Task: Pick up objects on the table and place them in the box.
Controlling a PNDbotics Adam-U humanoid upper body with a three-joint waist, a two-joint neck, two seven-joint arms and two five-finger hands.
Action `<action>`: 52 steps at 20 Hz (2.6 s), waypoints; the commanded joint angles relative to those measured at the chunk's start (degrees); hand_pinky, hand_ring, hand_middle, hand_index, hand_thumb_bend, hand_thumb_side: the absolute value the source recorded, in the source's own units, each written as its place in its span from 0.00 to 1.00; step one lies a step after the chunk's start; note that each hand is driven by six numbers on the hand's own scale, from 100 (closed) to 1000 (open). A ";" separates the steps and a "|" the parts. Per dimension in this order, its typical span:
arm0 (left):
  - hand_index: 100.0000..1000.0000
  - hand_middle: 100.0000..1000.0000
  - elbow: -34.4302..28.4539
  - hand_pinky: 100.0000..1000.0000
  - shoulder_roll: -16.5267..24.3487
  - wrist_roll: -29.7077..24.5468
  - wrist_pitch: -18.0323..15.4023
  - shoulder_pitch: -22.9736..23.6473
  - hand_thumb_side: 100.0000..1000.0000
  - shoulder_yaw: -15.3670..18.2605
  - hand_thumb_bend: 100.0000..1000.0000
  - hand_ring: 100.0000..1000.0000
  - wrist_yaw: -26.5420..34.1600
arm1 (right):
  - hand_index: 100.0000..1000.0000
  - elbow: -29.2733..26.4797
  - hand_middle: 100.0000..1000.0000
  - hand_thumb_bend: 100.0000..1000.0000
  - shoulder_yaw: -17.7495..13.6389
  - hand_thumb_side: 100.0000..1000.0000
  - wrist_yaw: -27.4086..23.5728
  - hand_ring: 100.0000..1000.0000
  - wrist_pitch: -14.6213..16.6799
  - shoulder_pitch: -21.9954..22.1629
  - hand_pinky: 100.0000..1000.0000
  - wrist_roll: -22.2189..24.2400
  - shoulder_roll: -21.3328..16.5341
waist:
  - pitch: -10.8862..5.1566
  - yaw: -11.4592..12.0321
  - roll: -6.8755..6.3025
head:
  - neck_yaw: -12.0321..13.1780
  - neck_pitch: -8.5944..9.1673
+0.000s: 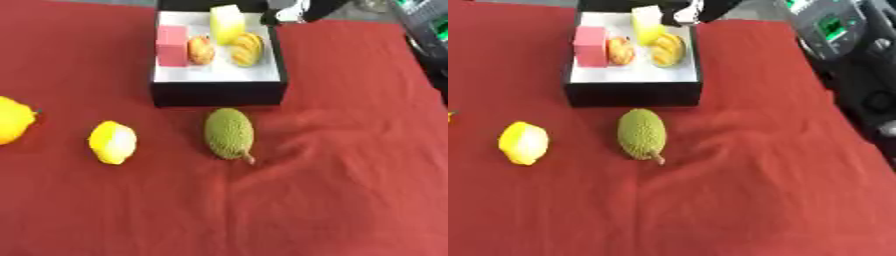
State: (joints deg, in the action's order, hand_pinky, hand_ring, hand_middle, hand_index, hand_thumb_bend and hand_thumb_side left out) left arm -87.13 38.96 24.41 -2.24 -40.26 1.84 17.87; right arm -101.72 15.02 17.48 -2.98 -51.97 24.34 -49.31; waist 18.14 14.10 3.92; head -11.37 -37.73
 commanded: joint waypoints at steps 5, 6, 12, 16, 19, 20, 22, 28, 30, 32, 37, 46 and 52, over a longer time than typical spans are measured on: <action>0.84 0.78 0.07 0.74 2.61 0.19 -0.09 0.34 0.58 0.84 0.54 0.85 -0.15 | 0.87 -12.75 0.76 0.53 -0.10 0.21 -3.64 0.79 3.97 6.64 0.80 1.46 -4.18 | -2.50 -0.99 -1.00 | 2.22 -0.13; 0.84 0.78 0.10 0.74 2.55 0.13 -0.11 0.40 0.58 0.79 0.54 0.85 -0.15 | 0.87 -12.81 0.76 0.53 0.73 0.22 -2.90 0.78 4.95 7.41 0.80 2.05 -3.60 | -2.59 -1.04 -1.02 | 2.38 -0.11; 0.84 0.78 0.40 0.74 2.74 -0.14 -0.03 0.83 0.58 0.57 0.54 0.85 -0.06 | 0.87 -12.87 0.76 0.53 4.40 0.24 3.18 0.78 4.59 12.41 0.79 4.72 -0.12 | -2.73 -1.11 -1.04 | 2.75 -0.53; 0.84 0.78 0.44 0.74 2.65 -0.20 -0.04 0.88 0.58 0.54 0.54 0.85 0.05 | 0.86 -12.87 0.76 0.53 5.54 0.24 5.63 0.78 3.33 14.11 0.79 5.85 1.48 | -2.58 -1.10 -1.14 | 2.87 -0.66; 0.84 0.78 0.49 0.74 2.57 -0.31 -0.02 0.89 0.58 0.46 0.54 0.85 0.11 | 0.85 -12.87 0.75 0.52 6.28 0.23 7.83 0.77 2.37 14.56 0.78 5.85 2.54 | -2.46 -1.12 -1.18 | 2.78 -0.87; 0.84 0.78 0.50 0.74 2.53 -0.33 -0.03 0.88 0.59 0.45 0.53 0.85 0.13 | 0.85 -12.87 0.75 0.52 6.58 0.23 8.53 0.77 2.02 14.71 0.78 5.94 2.85 | -2.42 -1.12 -1.18 | 2.75 -0.89; 0.84 0.78 0.50 0.74 2.46 -0.39 -0.03 0.85 0.59 0.42 0.53 0.85 0.15 | 0.83 -12.87 0.74 0.51 7.06 0.21 10.15 0.76 1.05 15.02 0.78 6.00 3.59 | -2.35 -1.09 -1.21 | 2.72 -0.91; 0.84 0.78 0.39 0.74 2.37 -0.55 0.01 0.78 0.59 0.31 0.53 0.85 0.20 | 0.81 -11.86 0.72 0.49 8.58 0.17 14.54 0.75 -1.97 15.95 0.76 5.99 6.09 | -2.15 -0.81 -1.32 | 2.43 -0.79; 0.83 0.78 0.41 0.74 2.30 -0.53 0.05 0.81 0.59 0.33 0.53 0.85 0.24 | 0.81 -10.81 0.72 0.49 9.04 0.17 15.55 0.75 -2.29 15.96 0.76 5.62 7.02 | -2.08 -0.76 -1.36 | 2.35 -0.73; 0.83 0.78 0.40 0.74 2.20 -0.55 0.04 0.80 0.59 0.31 0.53 0.85 0.29 | 0.81 -9.51 0.72 0.49 9.61 0.16 16.36 0.75 -2.27 15.78 0.76 5.39 7.85 | -1.99 -0.68 -1.38 | 2.17 -0.71; 0.83 0.78 0.42 0.74 1.90 -0.52 0.02 0.75 0.59 0.29 0.53 0.85 0.45 | 0.81 -6.28 0.72 0.48 10.72 0.15 17.47 0.75 -2.04 14.58 0.76 4.76 9.92 | -1.75 -0.46 -1.40 | 1.93 -0.55; 0.82 0.78 0.33 0.74 1.53 -0.62 -0.03 0.78 0.59 0.29 0.53 0.85 0.64 | 0.81 -0.19 0.72 0.47 11.56 0.14 21.02 0.75 -1.57 11.98 0.76 1.86 12.36 | -1.48 0.21 -1.35 | 1.49 0.22; 0.82 0.78 0.37 0.74 1.29 -0.62 -0.06 0.86 0.59 0.34 0.52 0.85 0.82 | 0.81 3.28 0.72 0.46 12.05 0.13 22.76 0.74 -1.22 11.04 0.75 0.49 13.59 | -1.11 0.49 -1.33 | 1.19 0.48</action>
State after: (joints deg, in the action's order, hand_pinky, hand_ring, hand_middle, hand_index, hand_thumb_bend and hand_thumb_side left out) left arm -86.08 38.87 23.91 -2.20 -38.82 1.75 18.43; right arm -98.79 27.33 39.63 -4.26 -39.95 25.26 -35.35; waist 17.89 14.55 2.95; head -9.99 -38.08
